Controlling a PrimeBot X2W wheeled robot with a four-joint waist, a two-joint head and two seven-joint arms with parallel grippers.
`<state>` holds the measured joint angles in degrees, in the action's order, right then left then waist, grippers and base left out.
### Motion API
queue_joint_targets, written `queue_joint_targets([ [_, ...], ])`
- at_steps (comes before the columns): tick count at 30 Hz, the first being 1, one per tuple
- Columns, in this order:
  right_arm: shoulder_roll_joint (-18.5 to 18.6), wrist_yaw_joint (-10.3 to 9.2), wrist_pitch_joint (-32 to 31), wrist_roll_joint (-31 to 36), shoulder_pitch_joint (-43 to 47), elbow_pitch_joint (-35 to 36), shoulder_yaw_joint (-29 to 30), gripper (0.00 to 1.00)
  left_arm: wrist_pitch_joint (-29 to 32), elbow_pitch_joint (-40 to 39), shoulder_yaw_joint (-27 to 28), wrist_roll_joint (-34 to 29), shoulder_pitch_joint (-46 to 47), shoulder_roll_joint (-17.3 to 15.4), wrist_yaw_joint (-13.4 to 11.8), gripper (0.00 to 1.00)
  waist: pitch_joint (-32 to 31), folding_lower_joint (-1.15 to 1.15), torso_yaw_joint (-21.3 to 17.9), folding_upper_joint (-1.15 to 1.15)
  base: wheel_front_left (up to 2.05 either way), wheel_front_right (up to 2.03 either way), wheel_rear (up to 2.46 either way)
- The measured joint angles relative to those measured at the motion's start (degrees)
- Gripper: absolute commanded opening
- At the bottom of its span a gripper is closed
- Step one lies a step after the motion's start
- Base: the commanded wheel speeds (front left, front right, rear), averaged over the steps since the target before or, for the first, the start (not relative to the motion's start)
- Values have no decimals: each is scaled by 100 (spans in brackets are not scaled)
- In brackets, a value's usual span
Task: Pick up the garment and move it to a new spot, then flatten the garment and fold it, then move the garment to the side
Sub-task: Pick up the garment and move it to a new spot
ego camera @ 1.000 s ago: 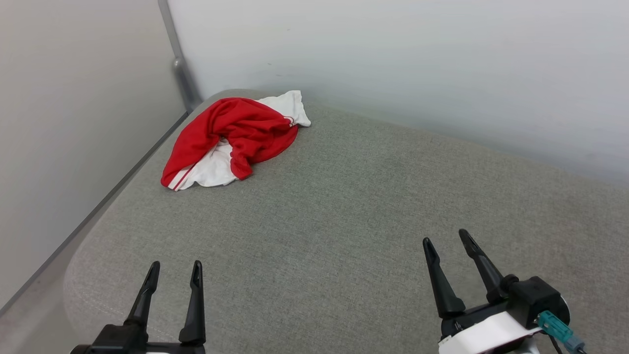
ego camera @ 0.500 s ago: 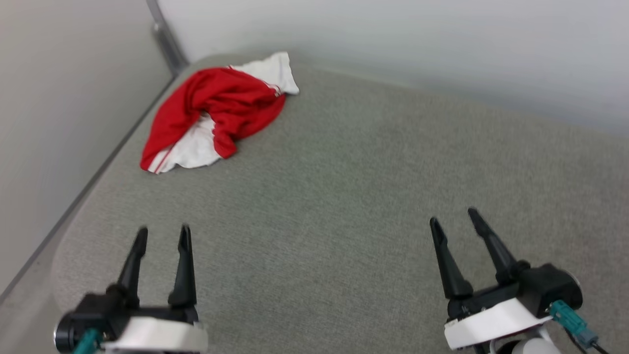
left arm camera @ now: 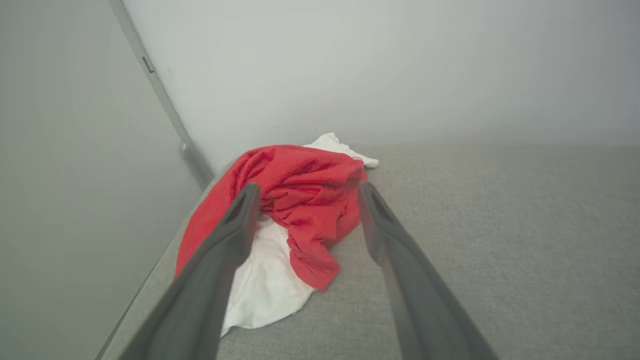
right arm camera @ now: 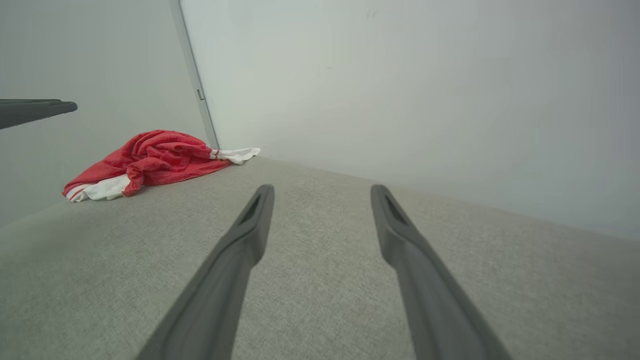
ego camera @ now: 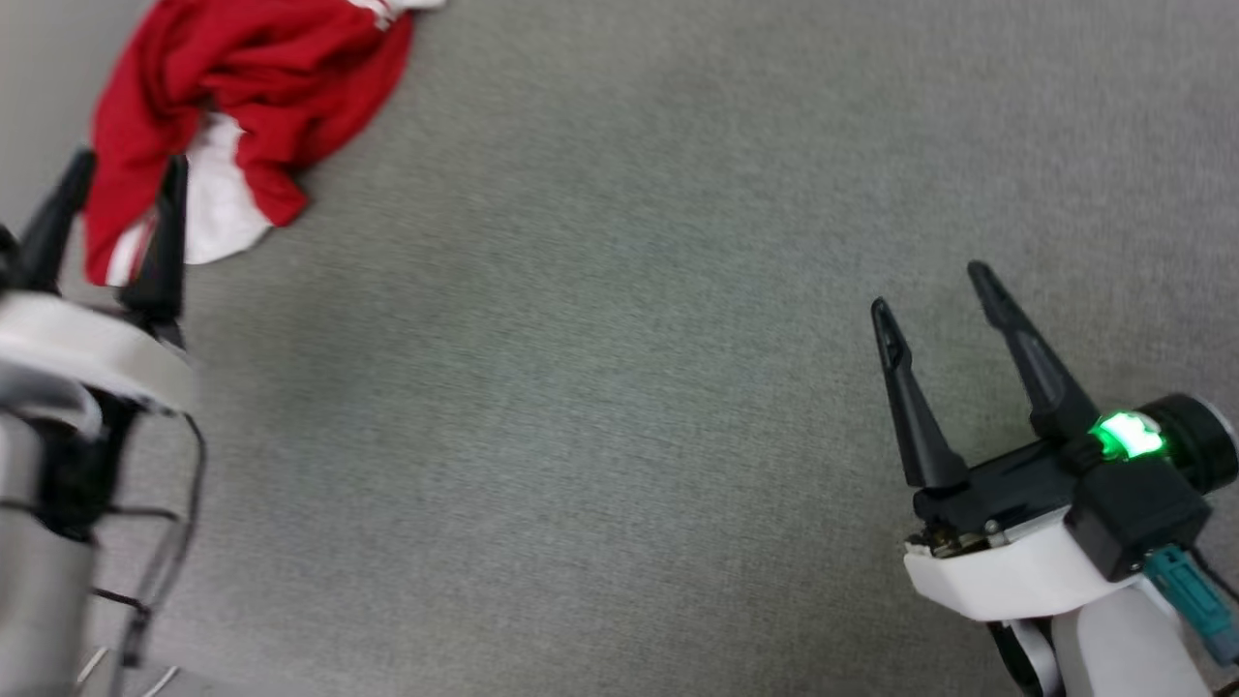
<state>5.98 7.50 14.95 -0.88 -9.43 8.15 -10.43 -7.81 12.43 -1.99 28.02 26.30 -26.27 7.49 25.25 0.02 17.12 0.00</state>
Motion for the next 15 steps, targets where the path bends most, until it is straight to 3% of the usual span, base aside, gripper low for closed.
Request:
queue_joint_targets([
  [7, 98, 0, -120, 248, -235, 499, -22, 100, 1907, 543, -931, 1473, 1264, -1823, 1, 100, 702, 0, -360, 0, 0, 0, 0],
  [12, 23, 0, -120, 320, -291, 646, -153, 100, 3014, 775, -1278, 2728, 1807, -2417, 1, 100, 1021, 0, -718, 0, 0, 0, 0],
  [15, -5, 0, -112, 349, -306, 683, -174, 100, 3628, 947, -1316, 3423, 2054, -2599, 1, 100, 1197, 0, -897, 0, 0, 0, 0],
])
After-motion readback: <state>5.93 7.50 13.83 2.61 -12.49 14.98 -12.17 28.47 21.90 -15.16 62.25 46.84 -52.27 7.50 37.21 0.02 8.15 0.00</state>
